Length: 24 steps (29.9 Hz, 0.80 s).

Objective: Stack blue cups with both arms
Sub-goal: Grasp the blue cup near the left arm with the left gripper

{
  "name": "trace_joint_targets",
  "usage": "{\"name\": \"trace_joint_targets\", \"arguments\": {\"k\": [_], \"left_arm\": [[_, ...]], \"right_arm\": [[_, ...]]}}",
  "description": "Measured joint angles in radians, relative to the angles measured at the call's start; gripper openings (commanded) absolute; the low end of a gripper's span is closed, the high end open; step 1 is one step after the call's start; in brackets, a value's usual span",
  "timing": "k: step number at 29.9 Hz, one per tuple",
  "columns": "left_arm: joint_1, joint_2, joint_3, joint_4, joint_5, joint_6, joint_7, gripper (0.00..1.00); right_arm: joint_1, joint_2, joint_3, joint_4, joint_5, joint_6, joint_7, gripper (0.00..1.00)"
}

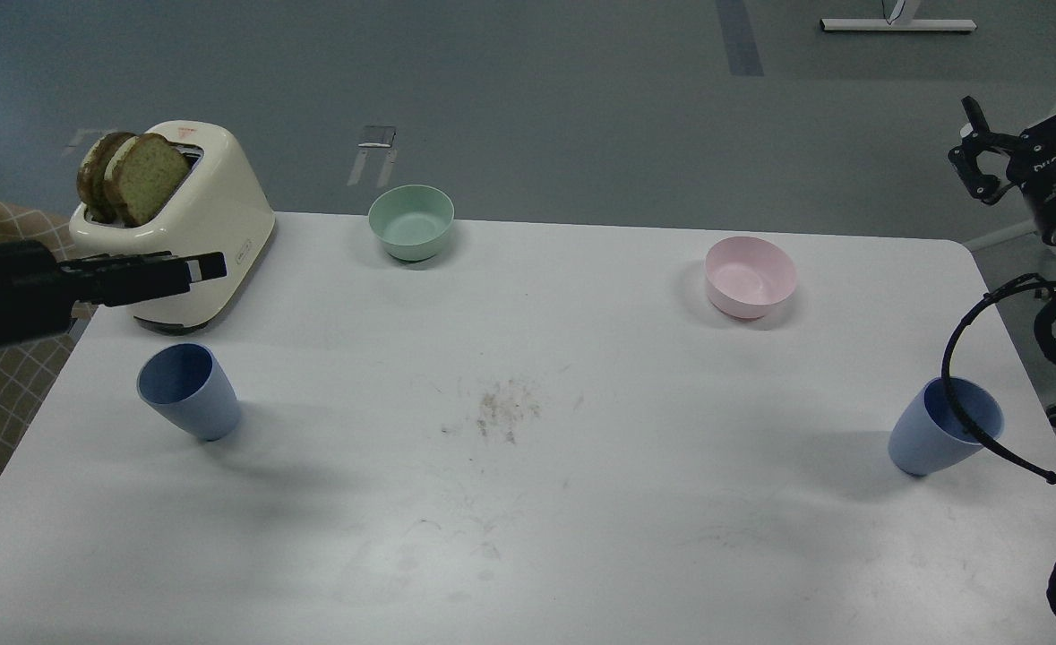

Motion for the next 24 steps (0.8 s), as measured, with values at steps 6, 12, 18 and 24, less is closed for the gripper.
{"name": "trace_joint_targets", "arguments": {"k": [6,12,18,24], "left_arm": [[0.01,-0.021,0.02,0.097,0.123,0.022,0.002,0.88],[0.038,-0.066,0.022,0.155,0.202,0.032,-0.004,0.82],[0.049,-0.101,0.055,0.193,0.21,0.045,-0.004,0.78],[0.05,-0.133,0.117,0.262,0.21,0.1,-0.003,0.5]], "right_arm": [[-0.01,-0.001,0.008,-0.003,0.009,0.0,0.0,1.0],[-0.013,0.003,0.01,-0.003,0.016,0.0,0.0,1.0],[-0.013,0.004,0.01,-0.003,0.018,0.0,0.0,1.0],[-0.014,0.004,0.008,-0.003,0.035,0.0,0.006,1.0]]}}
